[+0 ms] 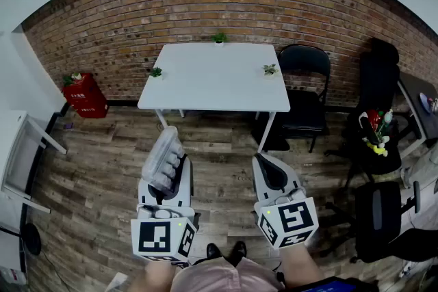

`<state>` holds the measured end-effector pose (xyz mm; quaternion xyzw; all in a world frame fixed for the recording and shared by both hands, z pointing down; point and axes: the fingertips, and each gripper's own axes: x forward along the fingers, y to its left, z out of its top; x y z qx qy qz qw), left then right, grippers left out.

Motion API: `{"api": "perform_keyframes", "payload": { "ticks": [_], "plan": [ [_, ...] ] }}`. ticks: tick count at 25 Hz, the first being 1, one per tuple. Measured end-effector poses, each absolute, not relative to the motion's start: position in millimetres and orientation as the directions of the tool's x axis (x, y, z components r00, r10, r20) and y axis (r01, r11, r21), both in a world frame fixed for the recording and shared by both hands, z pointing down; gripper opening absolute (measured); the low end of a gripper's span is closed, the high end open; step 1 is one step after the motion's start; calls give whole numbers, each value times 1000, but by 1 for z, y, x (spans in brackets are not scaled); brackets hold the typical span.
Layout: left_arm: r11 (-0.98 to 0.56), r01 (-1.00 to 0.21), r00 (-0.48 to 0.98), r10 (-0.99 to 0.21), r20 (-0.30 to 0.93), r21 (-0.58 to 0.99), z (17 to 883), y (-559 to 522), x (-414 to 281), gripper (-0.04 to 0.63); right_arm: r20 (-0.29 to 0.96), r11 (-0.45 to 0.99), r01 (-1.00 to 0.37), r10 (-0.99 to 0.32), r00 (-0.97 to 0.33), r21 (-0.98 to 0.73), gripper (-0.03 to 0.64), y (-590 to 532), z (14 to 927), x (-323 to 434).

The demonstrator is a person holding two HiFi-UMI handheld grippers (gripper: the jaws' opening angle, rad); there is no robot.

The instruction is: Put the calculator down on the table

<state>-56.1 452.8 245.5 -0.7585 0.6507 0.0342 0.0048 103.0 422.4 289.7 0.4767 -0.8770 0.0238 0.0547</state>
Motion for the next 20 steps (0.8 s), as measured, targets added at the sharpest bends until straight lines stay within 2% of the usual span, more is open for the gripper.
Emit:
{"api": "perform_keyframes", "payload": {
  "ticks": [20],
  "plan": [
    [-150, -988, 149, -988, -31, 24, 254, 453, 0, 139, 112, 584, -812, -808, -579, 13, 6, 425, 297, 149]
  ]
}}
